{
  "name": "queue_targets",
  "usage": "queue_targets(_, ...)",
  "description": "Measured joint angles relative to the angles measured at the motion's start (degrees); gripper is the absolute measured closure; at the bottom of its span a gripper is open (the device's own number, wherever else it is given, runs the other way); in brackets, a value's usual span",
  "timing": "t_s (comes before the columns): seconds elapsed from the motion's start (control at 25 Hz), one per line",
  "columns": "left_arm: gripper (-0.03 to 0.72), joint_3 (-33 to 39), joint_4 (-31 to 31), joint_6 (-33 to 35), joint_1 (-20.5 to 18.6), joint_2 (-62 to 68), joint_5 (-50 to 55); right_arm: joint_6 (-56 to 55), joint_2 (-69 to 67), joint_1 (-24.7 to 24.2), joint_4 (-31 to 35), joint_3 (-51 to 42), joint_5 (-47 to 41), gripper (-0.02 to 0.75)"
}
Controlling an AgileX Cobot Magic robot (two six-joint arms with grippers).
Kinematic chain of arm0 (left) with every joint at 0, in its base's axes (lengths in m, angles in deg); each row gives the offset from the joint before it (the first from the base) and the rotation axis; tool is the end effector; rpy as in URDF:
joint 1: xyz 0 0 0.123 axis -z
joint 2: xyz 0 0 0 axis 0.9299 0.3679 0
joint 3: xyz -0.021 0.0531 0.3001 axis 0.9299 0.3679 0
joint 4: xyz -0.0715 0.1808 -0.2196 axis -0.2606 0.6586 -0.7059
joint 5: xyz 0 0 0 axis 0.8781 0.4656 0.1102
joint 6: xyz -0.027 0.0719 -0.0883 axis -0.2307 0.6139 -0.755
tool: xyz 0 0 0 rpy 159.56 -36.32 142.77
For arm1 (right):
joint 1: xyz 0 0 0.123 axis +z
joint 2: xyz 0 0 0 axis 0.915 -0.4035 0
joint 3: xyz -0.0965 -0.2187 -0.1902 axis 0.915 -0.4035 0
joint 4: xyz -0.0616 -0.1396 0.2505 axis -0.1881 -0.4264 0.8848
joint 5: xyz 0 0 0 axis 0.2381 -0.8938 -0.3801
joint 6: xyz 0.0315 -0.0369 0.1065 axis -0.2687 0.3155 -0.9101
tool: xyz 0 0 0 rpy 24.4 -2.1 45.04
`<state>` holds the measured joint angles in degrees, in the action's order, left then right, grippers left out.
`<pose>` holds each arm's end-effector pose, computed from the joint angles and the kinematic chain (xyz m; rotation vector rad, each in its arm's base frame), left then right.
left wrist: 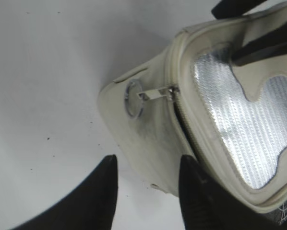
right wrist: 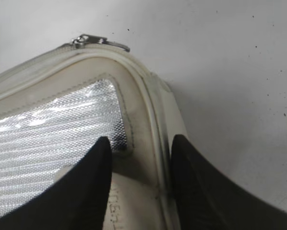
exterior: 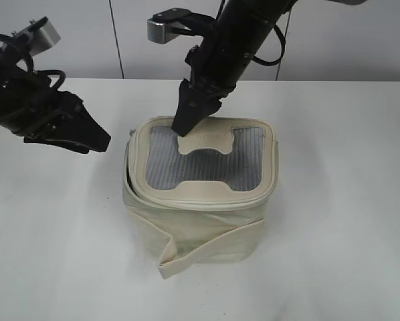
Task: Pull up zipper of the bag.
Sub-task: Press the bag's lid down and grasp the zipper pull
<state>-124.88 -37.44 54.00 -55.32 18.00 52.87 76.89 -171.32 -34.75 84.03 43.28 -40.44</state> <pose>0.3210 -0.1400 0.2138 0.5486 2.6108 -0.8312 0.4208 0.3198 0.2122 -1.6285 2.2686 0.6535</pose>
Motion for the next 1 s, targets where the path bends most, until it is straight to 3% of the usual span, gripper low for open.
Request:
queue_targets(0.24, 0.356, 0.0, 0.17, 0.69, 1.52, 0.0, 0.15, 0.0, -0.67, 0.0, 0.2, 0.17, -0.33, 0.531)
queue_targets(0.4, 0.341, 0.0, 0.28, 0.76, 1.52, 0.0, 0.09, 0.0, -0.67, 0.0, 0.2, 0.18, -0.8, 0.686)
queue_targets(0.56, 0.329, 0.0, 0.76, 0.88, 1.52, 0.0, -0.52, -0.05, -0.67, 0.0, 0.2, 0.31, -1.19, 0.694)
queue_targets(0.84, 0.272, -0.39, 8.83, 0.93, 1.52, 0.0, -5.94, -1.47, -1.36, 0.2, -0.81, 4.05, -2.09, 0.697)
queue_targets(1.0, 0.268, -0.39, 9.79, 4.01, 1.52, 0.07, -5.55, -1.59, -1.87, 0.38, -0.86, 5.72, -2.09, 0.697)
